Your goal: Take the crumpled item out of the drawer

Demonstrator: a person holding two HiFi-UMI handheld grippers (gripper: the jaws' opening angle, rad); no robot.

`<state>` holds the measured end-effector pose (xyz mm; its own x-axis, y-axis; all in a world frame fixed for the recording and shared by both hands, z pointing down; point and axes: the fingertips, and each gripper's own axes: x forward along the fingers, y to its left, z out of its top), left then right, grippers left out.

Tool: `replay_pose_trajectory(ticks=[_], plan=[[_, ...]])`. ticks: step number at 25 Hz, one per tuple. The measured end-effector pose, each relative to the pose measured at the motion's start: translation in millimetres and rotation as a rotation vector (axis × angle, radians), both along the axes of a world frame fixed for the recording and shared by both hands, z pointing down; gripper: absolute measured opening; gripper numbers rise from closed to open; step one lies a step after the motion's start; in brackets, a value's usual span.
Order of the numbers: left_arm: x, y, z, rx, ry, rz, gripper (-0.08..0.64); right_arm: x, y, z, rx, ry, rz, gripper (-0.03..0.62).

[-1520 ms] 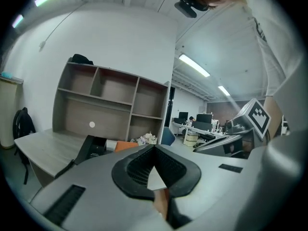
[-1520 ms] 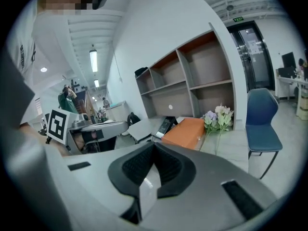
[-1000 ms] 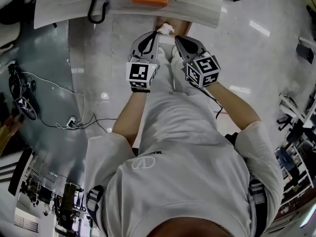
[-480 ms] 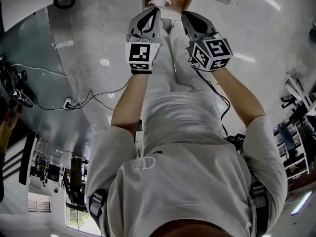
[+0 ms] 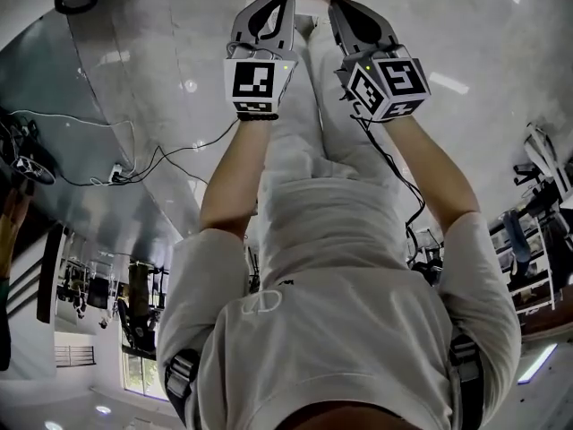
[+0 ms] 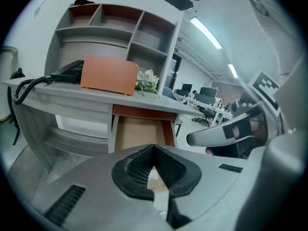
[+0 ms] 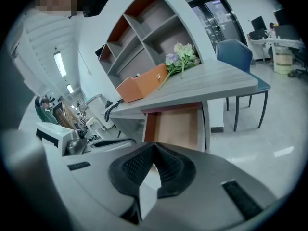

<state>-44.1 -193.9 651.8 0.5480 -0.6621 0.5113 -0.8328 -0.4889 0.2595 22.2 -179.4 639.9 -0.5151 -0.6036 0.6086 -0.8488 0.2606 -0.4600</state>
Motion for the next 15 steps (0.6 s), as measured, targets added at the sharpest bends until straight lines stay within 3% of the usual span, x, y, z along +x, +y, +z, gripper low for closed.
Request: replay_pose_trajectory(ticks=[15], plan=[[5, 6, 73, -0.064, -0.028, -0.013, 0.0, -10, 1, 55, -0.017, -0.005, 0.026, 0.002]])
